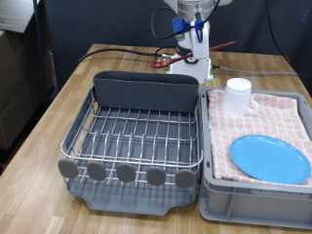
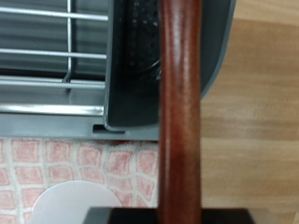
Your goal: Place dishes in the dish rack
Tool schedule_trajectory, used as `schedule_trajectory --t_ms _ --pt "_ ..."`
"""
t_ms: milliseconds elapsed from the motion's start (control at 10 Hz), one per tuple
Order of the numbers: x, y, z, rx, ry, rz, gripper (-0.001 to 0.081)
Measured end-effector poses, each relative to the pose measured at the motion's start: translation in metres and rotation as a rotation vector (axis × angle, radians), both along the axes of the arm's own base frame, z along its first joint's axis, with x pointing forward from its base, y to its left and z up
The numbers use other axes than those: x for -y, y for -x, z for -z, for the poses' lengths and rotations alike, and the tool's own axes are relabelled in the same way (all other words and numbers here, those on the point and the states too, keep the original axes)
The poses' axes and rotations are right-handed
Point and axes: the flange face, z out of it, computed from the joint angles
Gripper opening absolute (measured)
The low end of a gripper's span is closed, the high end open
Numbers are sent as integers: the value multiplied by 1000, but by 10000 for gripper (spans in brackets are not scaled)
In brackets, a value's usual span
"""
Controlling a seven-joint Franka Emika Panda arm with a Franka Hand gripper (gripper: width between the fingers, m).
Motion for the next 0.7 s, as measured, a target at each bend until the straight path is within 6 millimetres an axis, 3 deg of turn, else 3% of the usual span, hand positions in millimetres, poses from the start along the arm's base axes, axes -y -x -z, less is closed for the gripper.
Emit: schedule_trajectory --t_ms 700 --pt "63 11 13 25 -311 75 92"
